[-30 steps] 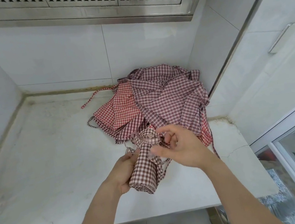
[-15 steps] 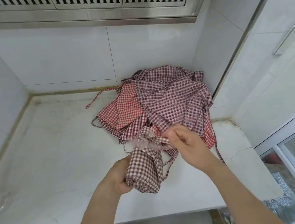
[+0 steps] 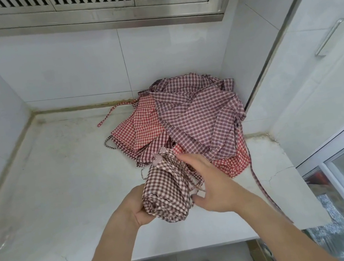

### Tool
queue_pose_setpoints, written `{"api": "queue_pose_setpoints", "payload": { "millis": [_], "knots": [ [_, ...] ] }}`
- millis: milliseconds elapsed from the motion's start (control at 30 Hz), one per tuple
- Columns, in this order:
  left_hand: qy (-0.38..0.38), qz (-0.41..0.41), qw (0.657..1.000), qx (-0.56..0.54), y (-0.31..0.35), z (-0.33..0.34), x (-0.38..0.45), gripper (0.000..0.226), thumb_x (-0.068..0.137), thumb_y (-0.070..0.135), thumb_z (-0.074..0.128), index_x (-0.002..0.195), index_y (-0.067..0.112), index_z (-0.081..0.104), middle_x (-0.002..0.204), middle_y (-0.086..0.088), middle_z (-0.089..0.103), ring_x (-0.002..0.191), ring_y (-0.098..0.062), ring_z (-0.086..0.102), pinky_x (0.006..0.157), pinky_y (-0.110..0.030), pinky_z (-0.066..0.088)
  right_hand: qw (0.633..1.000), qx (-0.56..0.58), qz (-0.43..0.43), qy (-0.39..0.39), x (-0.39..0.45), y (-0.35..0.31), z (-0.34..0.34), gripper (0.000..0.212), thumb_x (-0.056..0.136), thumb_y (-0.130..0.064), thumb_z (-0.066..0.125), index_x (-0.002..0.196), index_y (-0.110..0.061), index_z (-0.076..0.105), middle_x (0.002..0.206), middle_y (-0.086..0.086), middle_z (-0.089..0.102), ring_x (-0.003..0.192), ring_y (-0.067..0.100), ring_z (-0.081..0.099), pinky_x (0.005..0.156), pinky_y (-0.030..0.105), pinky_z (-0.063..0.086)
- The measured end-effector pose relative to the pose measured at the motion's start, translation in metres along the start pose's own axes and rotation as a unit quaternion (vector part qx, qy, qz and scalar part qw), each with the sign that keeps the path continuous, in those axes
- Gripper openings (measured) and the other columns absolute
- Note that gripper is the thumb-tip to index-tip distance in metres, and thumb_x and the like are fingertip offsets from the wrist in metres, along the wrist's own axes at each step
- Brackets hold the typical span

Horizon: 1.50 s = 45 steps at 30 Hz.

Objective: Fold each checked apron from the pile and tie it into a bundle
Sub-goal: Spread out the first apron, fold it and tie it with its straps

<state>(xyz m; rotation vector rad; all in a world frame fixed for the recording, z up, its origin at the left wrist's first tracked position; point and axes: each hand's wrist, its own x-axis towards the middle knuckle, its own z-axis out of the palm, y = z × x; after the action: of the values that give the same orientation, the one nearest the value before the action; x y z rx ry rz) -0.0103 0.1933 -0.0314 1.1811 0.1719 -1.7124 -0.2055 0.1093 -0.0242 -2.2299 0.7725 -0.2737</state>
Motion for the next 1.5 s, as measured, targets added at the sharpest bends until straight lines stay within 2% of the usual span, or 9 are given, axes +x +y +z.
{"api": "queue_pose_setpoints", "payload": {
  "millis": [133,267,533,633,767,833,1067,1267,1500],
  "knots": [
    [-0.028,0.02,0.999,0.006,0.0,0.003,0.003,0.03,0.104,0.005,0.036,0.103,-0.005,0.065,0.095,-0.021,0.074,0.094,-0.033,0.063,0.082,-0.045,0.054,0.998,-0.048,-0.029,-0.04,0.003,0.008,0.026,0.116,0.07,-0.049,0.085,0.159,-0.03,0.011,0.164,-0.018,0.012,0.149,-0.003,0.007,0.121,0.019,0.009],
    [-0.031,0.039,0.997,0.054,0.0,0.007,0.003,0.03,0.105,0.009,0.037,0.114,-0.001,0.064,0.104,-0.02,0.074,0.092,-0.032,0.07,0.072,-0.043,0.06,0.994,0.051,-0.035,0.091,0.01,0.017,0.048,0.074,0.08,-0.043,0.079,0.145,-0.025,0.047,0.147,-0.017,0.046,0.137,-0.003,0.038,0.115,0.027,0.034],
    [0.079,0.02,0.953,0.293,0.001,-0.002,0.015,0.043,0.109,0.032,0.031,0.111,0.004,0.064,0.091,-0.021,0.075,0.076,-0.03,0.075,0.062,-0.032,0.061,0.946,0.281,0.117,0.11,0.009,0.021,0.062,0.015,0.092,-0.028,0.071,0.106,-0.023,0.07,0.101,-0.009,0.075,0.092,0.011,0.071,0.076,0.036,0.061],
    [0.19,0.104,0.883,0.417,-0.004,-0.011,0.032,0.034,0.105,0.027,0.04,0.096,0.002,0.062,0.066,-0.012,0.07,0.045,-0.02,0.057,0.039,-0.024,0.042,0.921,0.339,0.175,0.081,0.01,0.019,0.067,0.023,0.096,-0.033,0.063,0.112,-0.018,0.068,0.106,-0.004,0.075,0.091,0.016,0.073,0.066,0.043,0.063],
    [0.295,0.221,0.663,0.652,-0.014,-0.026,0.051,0.034,0.101,0.031,0.049,0.08,0.008,0.062,0.075,-0.001,0.061,0.07,-0.018,0.058,0.064,-0.03,0.047,0.863,0.404,0.297,0.068,0.015,0.032,0.084,0.039,0.095,-0.044,0.061,0.122,-0.015,0.06,0.113,0.003,0.071,0.093,0.022,0.072,0.063,0.038,0.061],
    [0.317,0.22,0.622,0.681,-0.021,-0.033,0.056,0.034,0.103,0.038,0.048,0.09,0.013,0.068,0.085,0.0,0.065,0.073,-0.015,0.056,0.067,-0.026,0.045,0.828,0.431,0.355,0.06,0.016,0.045,0.092,0.046,0.094,-0.045,0.062,0.125,-0.012,0.058,0.115,0.006,0.07,0.097,0.026,0.07,0.061,0.033,0.059],
    [0.138,0.371,0.626,0.672,-0.045,-0.054,0.076,0.019,0.094,0.021,0.065,0.083,0.011,0.076,0.085,0.002,0.071,0.076,-0.014,0.06,0.076,-0.027,0.049,0.803,0.399,0.442,0.003,0.015,0.071,0.11,0.049,0.092,-0.054,0.061,0.111,-0.009,0.063,0.103,0.004,0.07,0.082,0.018,0.064,0.059,0.025,0.05],
    [-0.005,0.292,0.662,0.69,-0.06,-0.035,0.08,0.028,0.103,0.02,0.05,0.081,0.022,0.068,0.071,0.019,0.057,0.067,0.001,0.053,0.07,-0.019,0.043,0.866,0.262,0.426,-0.003,0.022,0.069,0.112,0.042,0.097,-0.05,0.052,0.084,-0.012,0.063,0.085,0.004,0.066,0.074,0.016,0.06,0.061,0.027,0.045],
    [0.005,0.183,0.655,0.733,-0.067,-0.03,0.101,0.028,0.107,0.025,0.036,0.083,0.025,0.051,0.093,0.0,0.064,0.085,-0.018,0.059,0.075,-0.028,0.044,0.918,0.03,0.358,-0.164,0.016,0.07,0.085,0.037,0.104,-0.036,0.04,0.076,-0.014,0.051,0.081,0.002,0.056,0.079,0.02,0.058,0.057,0.025,0.039]
  ]
}}
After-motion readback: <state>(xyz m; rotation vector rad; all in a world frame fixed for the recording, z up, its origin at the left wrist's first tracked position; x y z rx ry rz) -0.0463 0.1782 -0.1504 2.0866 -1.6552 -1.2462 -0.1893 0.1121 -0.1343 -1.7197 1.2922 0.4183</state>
